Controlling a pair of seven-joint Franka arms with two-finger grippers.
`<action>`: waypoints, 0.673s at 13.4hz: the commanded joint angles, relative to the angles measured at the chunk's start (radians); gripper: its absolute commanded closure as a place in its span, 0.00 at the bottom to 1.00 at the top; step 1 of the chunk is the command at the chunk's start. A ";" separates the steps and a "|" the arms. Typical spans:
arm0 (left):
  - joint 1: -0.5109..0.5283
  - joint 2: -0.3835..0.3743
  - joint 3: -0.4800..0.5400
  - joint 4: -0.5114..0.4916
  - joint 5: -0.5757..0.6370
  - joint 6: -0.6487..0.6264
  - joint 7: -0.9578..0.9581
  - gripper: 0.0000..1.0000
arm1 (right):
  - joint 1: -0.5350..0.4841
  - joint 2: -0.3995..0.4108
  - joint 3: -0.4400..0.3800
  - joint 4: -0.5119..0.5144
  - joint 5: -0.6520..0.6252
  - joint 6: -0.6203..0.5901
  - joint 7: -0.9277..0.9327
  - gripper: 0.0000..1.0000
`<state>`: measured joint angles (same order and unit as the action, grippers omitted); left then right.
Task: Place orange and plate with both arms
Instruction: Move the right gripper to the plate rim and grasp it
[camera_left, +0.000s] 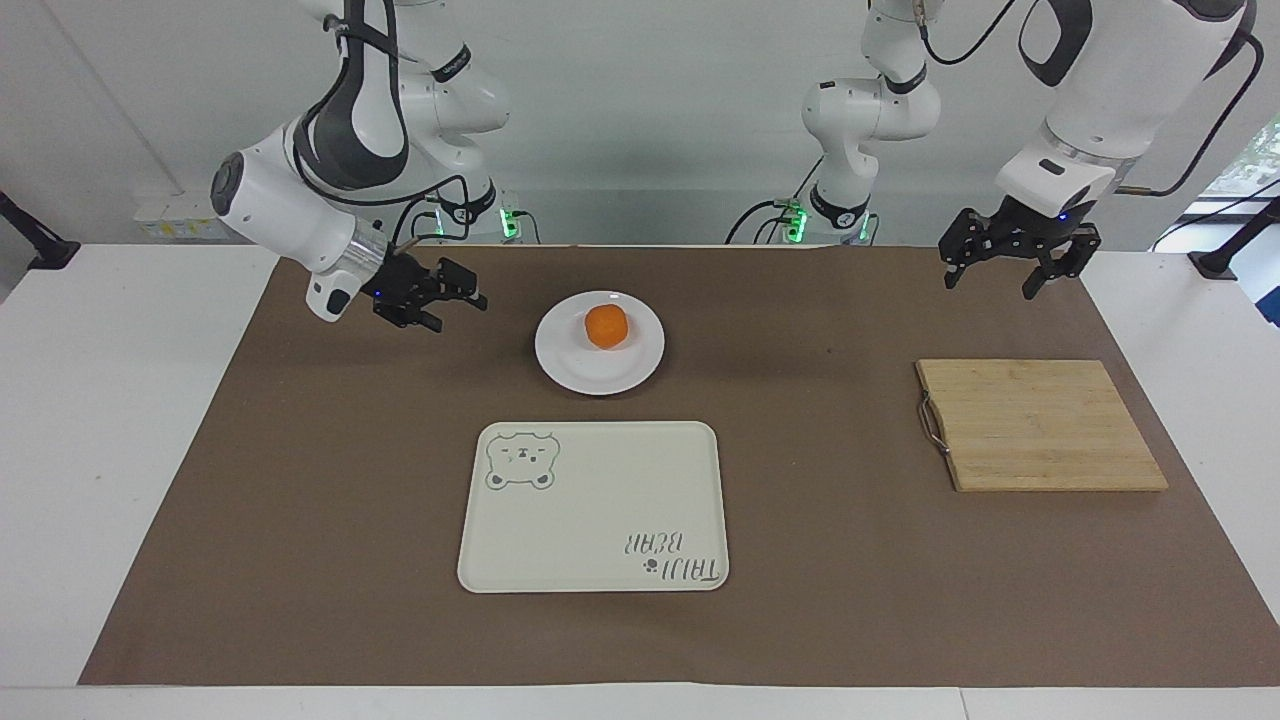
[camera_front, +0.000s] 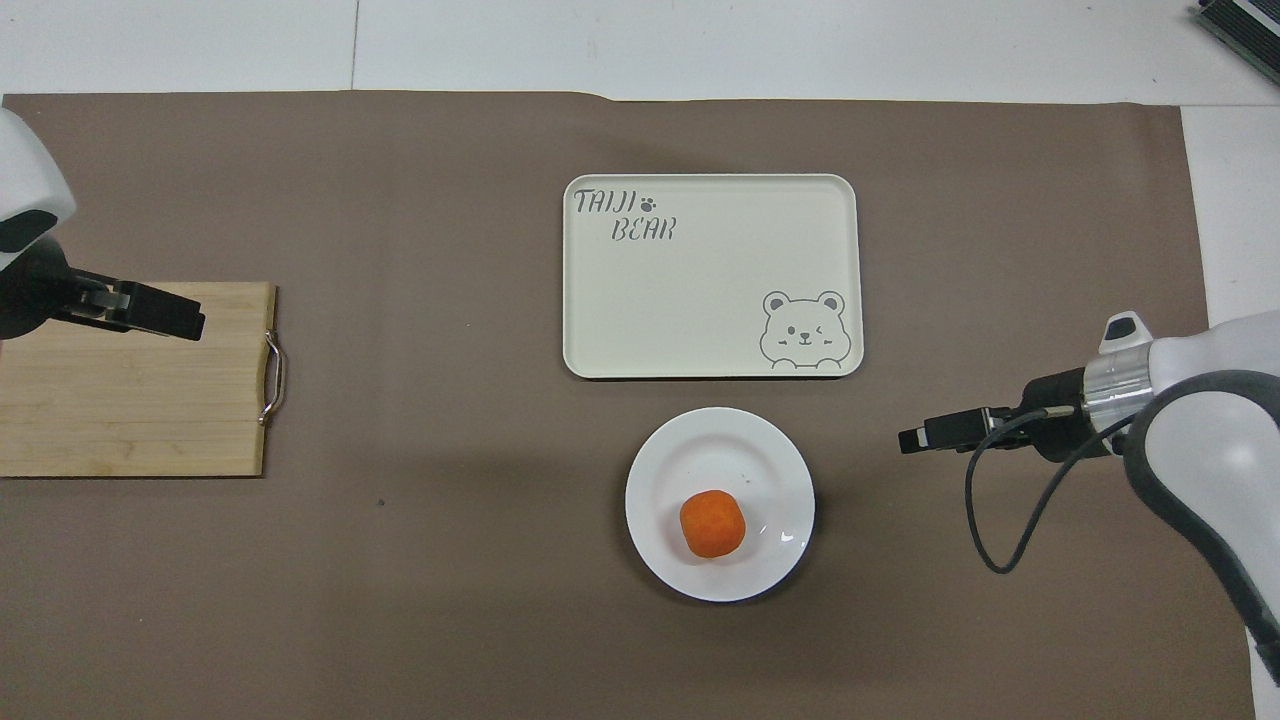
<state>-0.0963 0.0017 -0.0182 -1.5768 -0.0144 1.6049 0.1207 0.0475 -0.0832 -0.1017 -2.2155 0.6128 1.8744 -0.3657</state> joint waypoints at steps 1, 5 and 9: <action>0.010 0.003 -0.011 0.017 0.019 -0.031 0.011 0.00 | 0.005 -0.024 0.004 -0.123 0.090 0.086 -0.093 0.00; 0.012 -0.023 -0.012 -0.018 0.027 -0.052 0.008 0.00 | 0.037 -0.010 0.004 -0.200 0.182 0.135 -0.141 0.00; 0.007 -0.028 -0.012 -0.018 0.027 -0.059 0.005 0.00 | 0.077 0.051 0.004 -0.225 0.287 0.193 -0.211 0.00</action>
<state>-0.0963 -0.0007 -0.0204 -1.5772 -0.0105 1.5627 0.1207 0.1218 -0.0702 -0.0986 -2.4215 0.8315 2.0318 -0.4903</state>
